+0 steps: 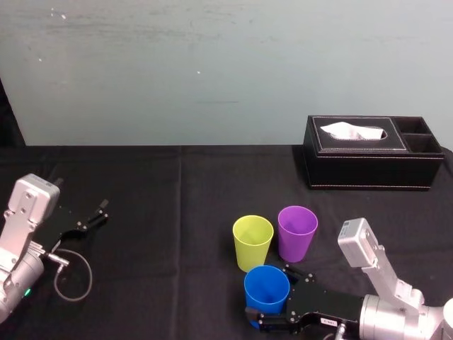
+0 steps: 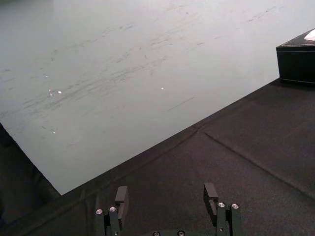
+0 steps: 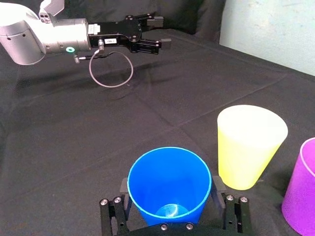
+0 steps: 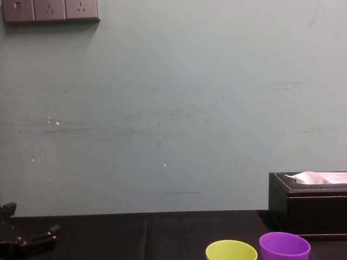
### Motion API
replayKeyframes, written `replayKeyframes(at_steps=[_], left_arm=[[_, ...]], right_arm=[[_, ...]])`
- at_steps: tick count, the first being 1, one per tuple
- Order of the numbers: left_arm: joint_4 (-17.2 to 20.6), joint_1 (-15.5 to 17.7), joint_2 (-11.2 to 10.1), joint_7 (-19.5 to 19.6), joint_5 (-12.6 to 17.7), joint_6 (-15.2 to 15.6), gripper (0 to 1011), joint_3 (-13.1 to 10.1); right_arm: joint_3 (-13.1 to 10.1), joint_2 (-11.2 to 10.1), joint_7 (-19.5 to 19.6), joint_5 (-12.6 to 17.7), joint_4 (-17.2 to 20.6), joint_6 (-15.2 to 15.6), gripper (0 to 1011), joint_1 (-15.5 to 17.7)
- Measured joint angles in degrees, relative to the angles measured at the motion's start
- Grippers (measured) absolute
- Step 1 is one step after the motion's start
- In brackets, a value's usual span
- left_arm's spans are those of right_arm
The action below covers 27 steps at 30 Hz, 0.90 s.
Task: Stack the three plastic cups sequentially using one hand.
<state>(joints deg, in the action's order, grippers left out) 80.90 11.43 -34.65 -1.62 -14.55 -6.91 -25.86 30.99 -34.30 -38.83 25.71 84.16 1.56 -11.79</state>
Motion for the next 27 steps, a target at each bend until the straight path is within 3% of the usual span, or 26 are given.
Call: replayKeyframes(at_steps=[27], left_arm=[[0.00,0.00,0.00,0.00,0.00,0.00,1000,0.00]], right_arm=[[0.55,1.16,0.48,-0.06,-1.26,-0.39,985,-0.77]])
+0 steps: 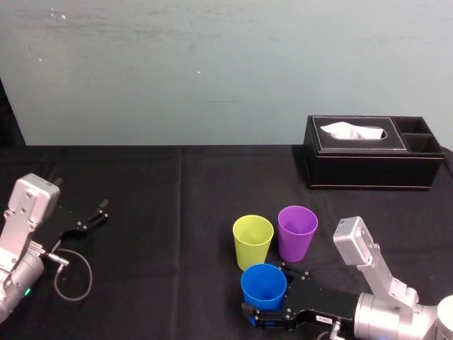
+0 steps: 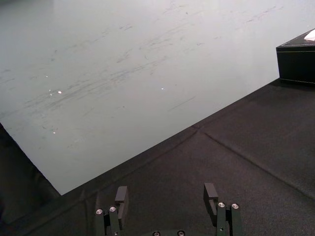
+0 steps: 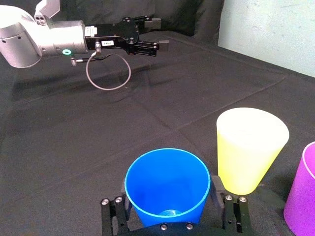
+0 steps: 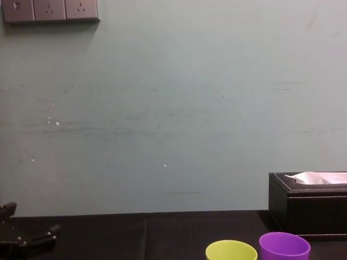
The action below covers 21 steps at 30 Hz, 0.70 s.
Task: Stack the three plastic cups sequentially using one hand.
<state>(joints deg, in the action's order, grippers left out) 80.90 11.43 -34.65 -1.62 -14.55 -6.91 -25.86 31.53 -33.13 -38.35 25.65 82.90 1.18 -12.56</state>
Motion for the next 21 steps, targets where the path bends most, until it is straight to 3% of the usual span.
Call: replayKeyframes(at_steps=[10,21], left_arm=[[0.00,0.00,0.00,0.00,0.00,0.00,1000,0.00],[0.00,0.00,0.00,0.00,0.00,0.00,1000,0.00]], right_arm=[[-0.05,-0.06,0.05,0.04,0.11,-0.01,756,0.06],[-1.13,-0.32,1.38,0.00,1.31,-1.16,730,0.98]])
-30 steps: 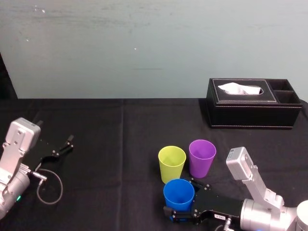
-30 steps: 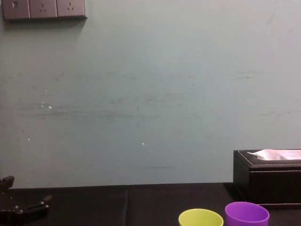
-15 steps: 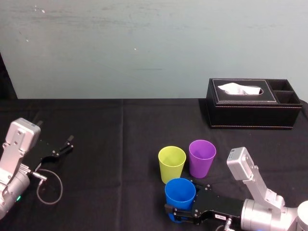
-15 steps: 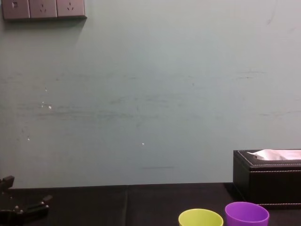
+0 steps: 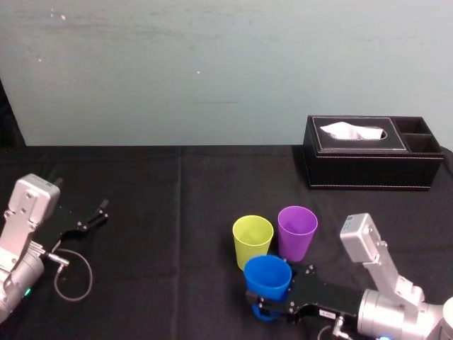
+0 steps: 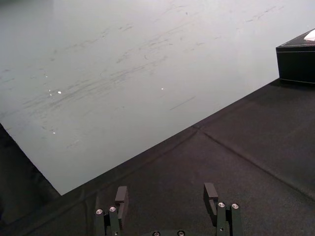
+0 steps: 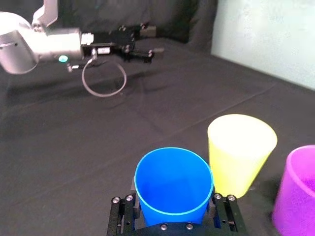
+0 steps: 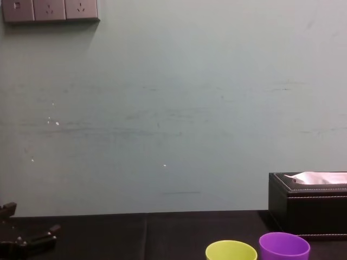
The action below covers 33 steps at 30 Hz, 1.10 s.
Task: Stack the three plastic cups sequentially using one hand.
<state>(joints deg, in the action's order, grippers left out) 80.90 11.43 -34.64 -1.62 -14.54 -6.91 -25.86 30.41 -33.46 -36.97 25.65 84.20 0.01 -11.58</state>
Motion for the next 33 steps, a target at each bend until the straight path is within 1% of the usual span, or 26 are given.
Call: replayKeyframes(at_steps=[5,6,9,14,17,24,33], left_arm=[[0.00,0.00,0.00,0.00,0.00,0.00,1000,0.00],[0.00,0.00,0.00,0.00,0.00,0.00,1000,0.00],[0.00,0.00,0.00,0.00,0.00,0.00,1000,0.00],[0.00,0.00,0.00,0.00,0.00,0.00,1000,0.00],[0.00,0.00,0.00,0.00,0.00,0.00,1001,0.00],[0.00,0.00,0.00,0.00,0.00,0.00,1000,0.00],[0.00,0.00,0.00,0.00,0.00,0.00,1000,0.00]], right_arm=[[-1.41,0.08,1.44,0.20,1.52,-0.81,730,0.48],[-1.93,0.19,1.79,0.42,1.98,-0.98,730,0.45],[-2.53,0.49,2.20,0.58,2.53,-1.05,729,0.15],[-3.48,1.46,3.02,1.01,3.05,-0.58,730,-1.36],[-3.99,2.58,3.98,1.08,3.09,0.01,729,-3.00],[-4.20,4.60,5.54,0.69,2.45,1.03,729,-5.81],[-3.54,6.01,6.10,-0.02,1.49,1.78,730,-7.13]])
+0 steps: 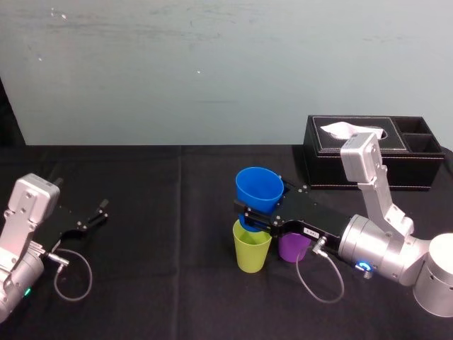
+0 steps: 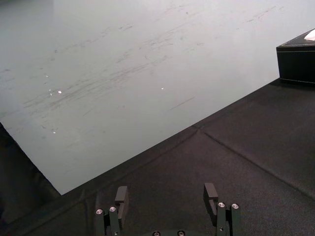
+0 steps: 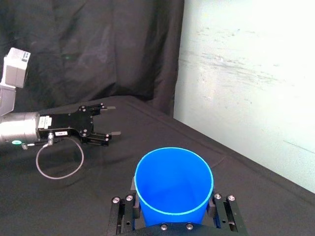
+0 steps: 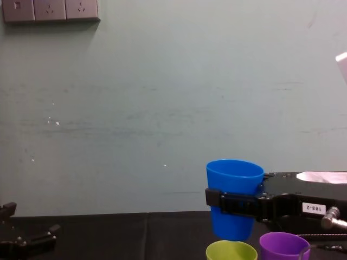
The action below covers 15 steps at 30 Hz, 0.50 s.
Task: Stack the three plastic cups sequentially using one hand.
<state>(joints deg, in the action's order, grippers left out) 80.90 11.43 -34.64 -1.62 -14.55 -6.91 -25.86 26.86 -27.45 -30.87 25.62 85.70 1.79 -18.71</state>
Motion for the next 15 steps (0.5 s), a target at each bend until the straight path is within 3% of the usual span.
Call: replayKeyframes(at_steps=[15], left_arm=[[0.00,0.00,0.00,0.00,0.00,0.00,1000,0.00]], right_arm=[[0.46,1.08,-0.14,-0.82,-2.78,-0.49,729,-0.78]])
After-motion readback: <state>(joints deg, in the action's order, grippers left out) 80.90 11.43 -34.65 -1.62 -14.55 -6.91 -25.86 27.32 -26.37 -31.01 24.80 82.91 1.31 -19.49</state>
